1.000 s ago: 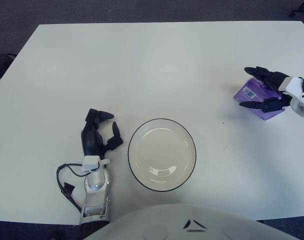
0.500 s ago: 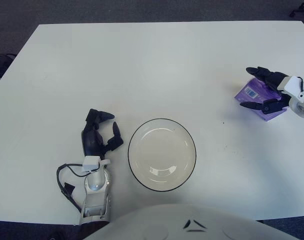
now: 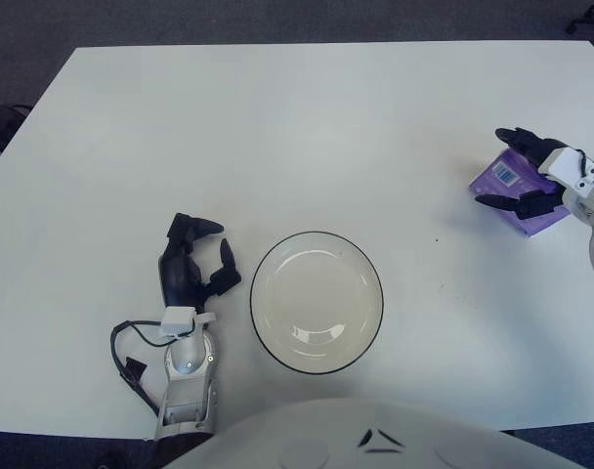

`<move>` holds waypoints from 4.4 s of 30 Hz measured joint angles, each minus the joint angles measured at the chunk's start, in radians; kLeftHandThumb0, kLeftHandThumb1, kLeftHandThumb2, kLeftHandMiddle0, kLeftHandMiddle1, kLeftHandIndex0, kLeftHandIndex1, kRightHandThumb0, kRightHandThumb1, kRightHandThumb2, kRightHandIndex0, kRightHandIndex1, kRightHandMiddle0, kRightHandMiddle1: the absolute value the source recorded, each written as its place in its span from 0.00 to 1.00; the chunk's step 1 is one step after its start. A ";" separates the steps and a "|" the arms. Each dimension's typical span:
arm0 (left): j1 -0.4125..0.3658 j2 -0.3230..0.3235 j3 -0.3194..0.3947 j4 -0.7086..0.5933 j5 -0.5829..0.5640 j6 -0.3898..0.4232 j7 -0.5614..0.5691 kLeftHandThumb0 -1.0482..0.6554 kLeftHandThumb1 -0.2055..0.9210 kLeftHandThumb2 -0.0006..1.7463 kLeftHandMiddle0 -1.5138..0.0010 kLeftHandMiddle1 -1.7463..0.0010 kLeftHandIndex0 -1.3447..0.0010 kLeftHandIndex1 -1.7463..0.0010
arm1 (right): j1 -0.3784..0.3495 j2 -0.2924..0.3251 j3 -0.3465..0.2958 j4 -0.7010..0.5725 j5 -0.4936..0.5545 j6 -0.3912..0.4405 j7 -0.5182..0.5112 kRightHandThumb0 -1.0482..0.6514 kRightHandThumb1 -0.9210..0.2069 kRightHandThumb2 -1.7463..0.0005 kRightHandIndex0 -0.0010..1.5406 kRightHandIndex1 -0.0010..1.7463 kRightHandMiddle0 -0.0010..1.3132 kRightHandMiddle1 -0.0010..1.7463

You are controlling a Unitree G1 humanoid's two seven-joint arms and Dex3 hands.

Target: Put the tissue paper into the plate.

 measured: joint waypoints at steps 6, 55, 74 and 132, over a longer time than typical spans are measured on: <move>0.000 0.006 0.001 0.005 0.002 -0.013 0.000 0.34 0.50 0.73 0.27 0.00 0.57 0.00 | -0.021 0.000 0.000 0.057 -0.016 -0.014 -0.030 0.11 0.37 0.64 0.00 0.00 0.00 0.00; -0.003 0.014 0.004 0.015 0.003 -0.027 -0.006 0.34 0.49 0.74 0.26 0.00 0.56 0.00 | -0.005 -0.002 -0.044 0.031 -0.082 0.047 -0.041 0.00 0.17 0.81 0.00 0.00 0.00 0.00; -0.003 0.011 0.006 0.016 0.004 -0.027 -0.007 0.34 0.48 0.75 0.27 0.00 0.56 0.00 | 0.025 -0.006 -0.001 0.025 -0.081 0.031 0.004 0.09 0.33 0.70 0.00 0.00 0.00 0.00; 0.017 0.004 0.014 -0.010 0.018 0.007 0.011 0.35 0.52 0.72 0.26 0.00 0.58 0.00 | -0.089 0.184 0.037 0.541 -0.107 -0.167 -0.229 0.22 0.38 0.51 0.02 0.45 0.00 0.10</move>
